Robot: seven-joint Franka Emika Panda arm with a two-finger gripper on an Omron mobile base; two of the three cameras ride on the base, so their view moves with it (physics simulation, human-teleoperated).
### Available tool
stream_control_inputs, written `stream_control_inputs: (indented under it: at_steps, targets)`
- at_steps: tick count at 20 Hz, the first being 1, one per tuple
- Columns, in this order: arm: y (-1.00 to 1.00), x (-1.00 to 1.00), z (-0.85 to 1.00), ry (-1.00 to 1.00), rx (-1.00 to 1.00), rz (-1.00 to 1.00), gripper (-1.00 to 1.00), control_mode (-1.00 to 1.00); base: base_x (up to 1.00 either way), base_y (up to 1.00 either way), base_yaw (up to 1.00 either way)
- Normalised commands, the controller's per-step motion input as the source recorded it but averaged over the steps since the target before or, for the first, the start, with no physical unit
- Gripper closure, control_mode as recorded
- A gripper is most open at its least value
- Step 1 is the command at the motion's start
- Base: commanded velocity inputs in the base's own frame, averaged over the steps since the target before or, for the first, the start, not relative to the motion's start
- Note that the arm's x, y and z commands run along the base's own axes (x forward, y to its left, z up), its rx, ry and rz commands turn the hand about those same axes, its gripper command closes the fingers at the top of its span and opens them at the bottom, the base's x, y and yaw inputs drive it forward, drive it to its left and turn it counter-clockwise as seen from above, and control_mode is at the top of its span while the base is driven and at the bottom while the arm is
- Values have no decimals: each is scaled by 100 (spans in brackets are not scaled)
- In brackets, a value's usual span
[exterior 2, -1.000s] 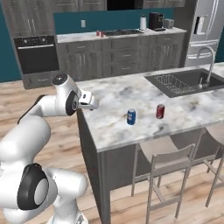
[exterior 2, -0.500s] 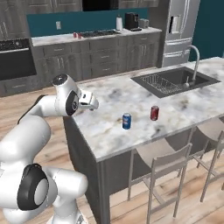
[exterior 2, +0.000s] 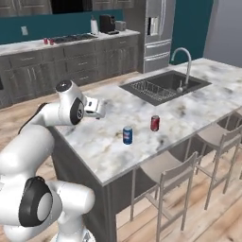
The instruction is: Four empty soda cans are scattered around the kitchen. Gather all the cans and cluster them next to the stove for recycling.
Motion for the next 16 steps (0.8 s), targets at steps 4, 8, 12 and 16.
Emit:
stream_control_inputs:
  at_steps: [4, 8, 12, 16]
  targets:
    - [0, 0, 0, 0, 0, 0, -100, 100, 35, 33, -39]
    - [0, 0, 0, 0, 0, 0, -100, 100, 32, 30, -40]
    - [0, 0, 0, 0, 0, 0, -100, 100, 29, 30, -40]
    - [0, 0, 0, 0, 0, 0, -100, 100, 15, 36, -36]
